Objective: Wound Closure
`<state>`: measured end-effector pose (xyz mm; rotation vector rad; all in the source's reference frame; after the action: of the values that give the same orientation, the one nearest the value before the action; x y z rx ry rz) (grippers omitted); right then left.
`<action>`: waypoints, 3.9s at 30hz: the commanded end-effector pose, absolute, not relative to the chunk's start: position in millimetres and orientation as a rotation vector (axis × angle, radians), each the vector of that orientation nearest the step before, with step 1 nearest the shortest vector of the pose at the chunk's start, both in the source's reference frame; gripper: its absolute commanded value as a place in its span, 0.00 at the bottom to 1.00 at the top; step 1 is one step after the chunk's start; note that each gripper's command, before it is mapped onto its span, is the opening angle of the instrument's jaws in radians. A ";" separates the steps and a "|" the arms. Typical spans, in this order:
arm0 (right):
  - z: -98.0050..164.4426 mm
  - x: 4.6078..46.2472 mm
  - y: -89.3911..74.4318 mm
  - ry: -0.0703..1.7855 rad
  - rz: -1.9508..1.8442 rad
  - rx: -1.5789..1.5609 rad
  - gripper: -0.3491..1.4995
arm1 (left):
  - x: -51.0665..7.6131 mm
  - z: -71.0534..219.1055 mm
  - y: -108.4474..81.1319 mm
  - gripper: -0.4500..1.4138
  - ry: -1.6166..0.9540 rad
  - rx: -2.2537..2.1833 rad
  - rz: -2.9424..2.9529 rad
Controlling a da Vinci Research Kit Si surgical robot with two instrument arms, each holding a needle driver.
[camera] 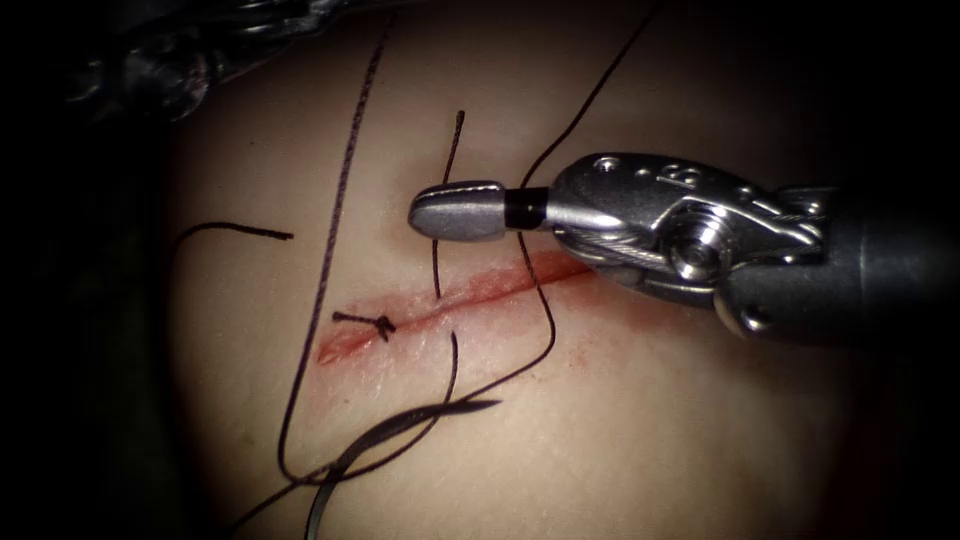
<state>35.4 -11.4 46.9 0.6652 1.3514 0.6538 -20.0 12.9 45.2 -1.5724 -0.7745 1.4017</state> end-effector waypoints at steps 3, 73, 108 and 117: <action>49.3 39.5 -12.8 1.424 0.670 0.612 0.00 | -20.7 46.2 13.0 0.00 -0.697 -1.573 1.390; 53.3 38.9 -10.8 1.585 0.669 0.483 0.00 | -16.1 50.7 4.9 0.00 -0.273 -1.390 1.752; 47.9 40.0 -11.9 2.123 0.828 0.890 0.00 | -15.5 57.9 3.4 0.00 -0.216 -1.433 1.706; 49.1 39.0 -10.0 2.040 0.862 0.345 0.00 | -15.0 57.5 1.7 0.00 -0.252 -1.264 1.770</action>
<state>38.6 -10.1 48.4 0.3274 2.0206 0.8714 -14.5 1.7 56.9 -1.2530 -0.2488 1.7755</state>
